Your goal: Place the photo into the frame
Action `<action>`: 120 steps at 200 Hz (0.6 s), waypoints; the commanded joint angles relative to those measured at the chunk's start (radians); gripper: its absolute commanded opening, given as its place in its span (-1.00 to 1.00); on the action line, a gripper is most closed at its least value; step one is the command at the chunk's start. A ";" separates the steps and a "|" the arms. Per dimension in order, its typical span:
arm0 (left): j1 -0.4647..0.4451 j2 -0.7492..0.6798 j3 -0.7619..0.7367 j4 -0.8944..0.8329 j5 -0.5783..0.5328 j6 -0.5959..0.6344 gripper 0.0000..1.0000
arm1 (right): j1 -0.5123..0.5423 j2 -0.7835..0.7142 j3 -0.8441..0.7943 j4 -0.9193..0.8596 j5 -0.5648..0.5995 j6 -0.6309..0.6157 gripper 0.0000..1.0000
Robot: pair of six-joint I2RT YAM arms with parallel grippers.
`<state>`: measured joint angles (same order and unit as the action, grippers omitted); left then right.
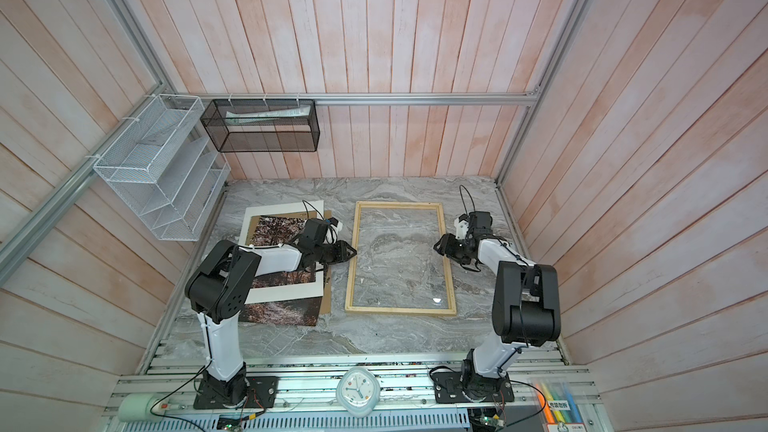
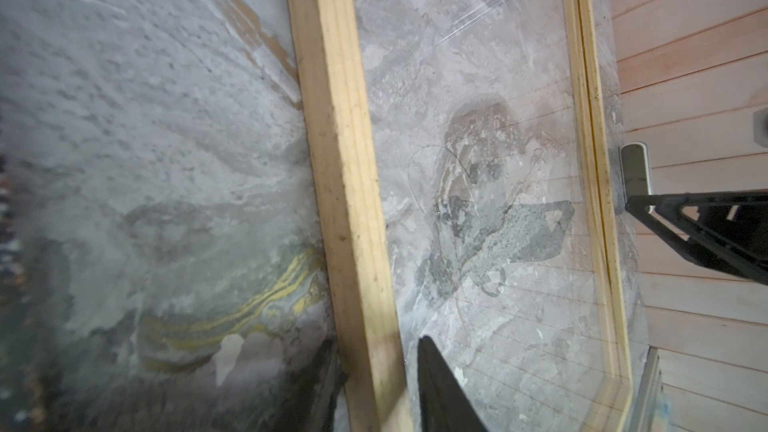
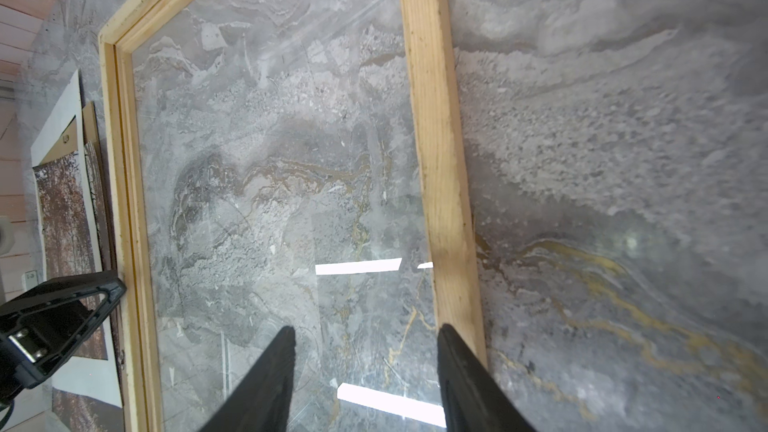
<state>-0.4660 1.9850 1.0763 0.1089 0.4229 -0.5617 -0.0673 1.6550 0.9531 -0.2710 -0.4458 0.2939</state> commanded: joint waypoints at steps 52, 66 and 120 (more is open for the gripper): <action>-0.003 -0.021 -0.017 -0.054 -0.047 0.022 -0.22 | 0.005 -0.112 -0.094 -0.148 0.061 0.000 0.07; -0.003 -0.024 -0.016 -0.058 -0.050 0.026 -0.21 | 0.012 -0.141 -0.114 -0.157 0.059 0.016 0.07; -0.005 -0.034 -0.022 -0.067 -0.061 0.034 -0.10 | 0.067 -0.203 -0.192 -0.191 0.072 0.077 0.06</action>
<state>-0.4679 1.9705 1.0763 0.0906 0.3965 -0.5457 -0.0254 1.4761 0.7979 -0.4072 -0.3969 0.3328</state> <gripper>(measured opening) 0.443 0.533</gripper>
